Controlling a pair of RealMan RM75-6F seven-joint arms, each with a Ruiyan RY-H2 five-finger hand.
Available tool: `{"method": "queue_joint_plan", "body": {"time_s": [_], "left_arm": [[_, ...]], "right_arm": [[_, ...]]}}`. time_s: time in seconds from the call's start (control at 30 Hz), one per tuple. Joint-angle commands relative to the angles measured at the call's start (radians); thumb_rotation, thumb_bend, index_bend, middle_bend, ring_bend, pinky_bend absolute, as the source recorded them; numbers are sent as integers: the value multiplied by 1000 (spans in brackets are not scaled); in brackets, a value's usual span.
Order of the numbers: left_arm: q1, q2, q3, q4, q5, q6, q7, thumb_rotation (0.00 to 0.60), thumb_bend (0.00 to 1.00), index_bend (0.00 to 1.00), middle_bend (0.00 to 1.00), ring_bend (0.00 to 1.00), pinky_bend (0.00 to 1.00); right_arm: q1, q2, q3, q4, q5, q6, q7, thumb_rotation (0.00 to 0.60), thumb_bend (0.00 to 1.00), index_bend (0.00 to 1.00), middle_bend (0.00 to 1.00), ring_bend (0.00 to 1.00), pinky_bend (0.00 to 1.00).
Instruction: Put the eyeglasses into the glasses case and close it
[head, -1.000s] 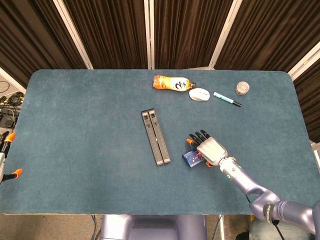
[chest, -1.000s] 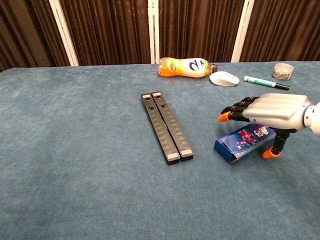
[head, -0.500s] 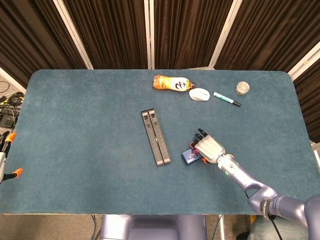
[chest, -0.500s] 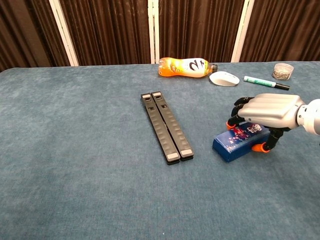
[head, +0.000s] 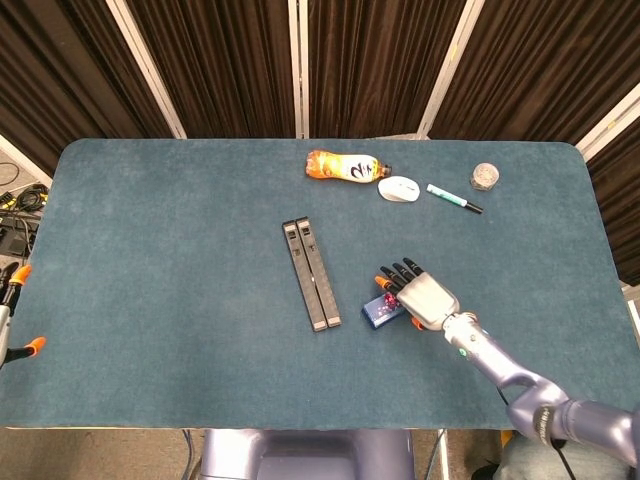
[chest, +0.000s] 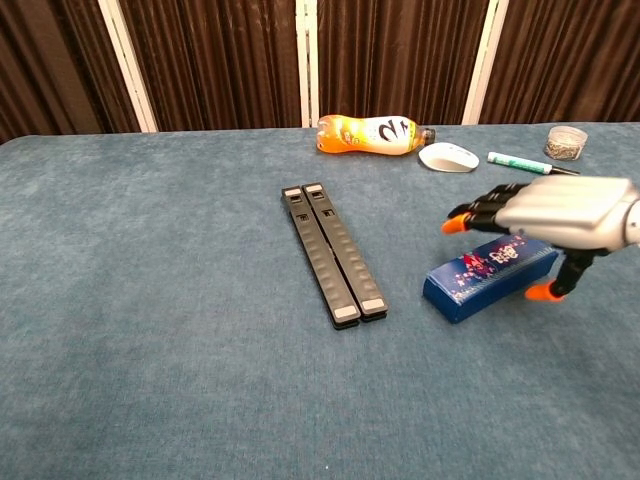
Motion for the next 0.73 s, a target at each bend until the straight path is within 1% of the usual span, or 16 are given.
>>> {"method": "queue_joint_plan", "body": {"time_s": [0.03, 0.13, 0.17, 0.2, 0.27, 0.43, 0.57, 0.73], "left_arm": [[4, 5, 1, -5, 6, 7, -6, 600, 0, 0, 0, 0, 0], [8, 10, 2, -12, 11, 17, -7, 600, 0, 0, 0, 0, 0], [12, 12, 2, -15, 15, 28, -1, 600, 0, 0, 0, 0, 0], [17, 16, 2, -21, 21, 41, -3, 600, 0, 0, 0, 0, 0], [26, 24, 5, -34, 34, 59, -12, 600, 0, 0, 0, 0, 0], [42, 43, 12, -49, 66, 90, -47, 600, 0, 0, 0, 0, 0], [50, 53, 16, -52, 86, 107, -70, 600, 0, 0, 0, 0, 0], [57, 61, 23, -54, 104, 114, -93, 600, 0, 0, 0, 0, 0]], "right_arm": [[-42, 67, 6, -87, 11, 73, -25, 600, 192, 0, 0, 0, 0], [-75, 103, 9, -137, 11, 132, -19, 600, 96, 0, 0, 0, 0], [-102, 128, 13, -170, 10, 180, -4, 600, 49, 0, 0, 0, 0], [-140, 153, 23, -201, 14, 253, 25, 600, 20, 0, 0, 0, 0], [-214, 191, 21, -250, -1, 379, 75, 600, 0, 0, 0, 0, 0], [-331, 208, 5, -255, -31, 549, 143, 600, 0, 0, 0, 0, 0], [-378, 207, -8, -236, -53, 605, 159, 600, 0, 0, 0, 0, 0], [-423, 203, -13, -217, -63, 648, 180, 600, 0, 0, 0, 0, 0]]}}
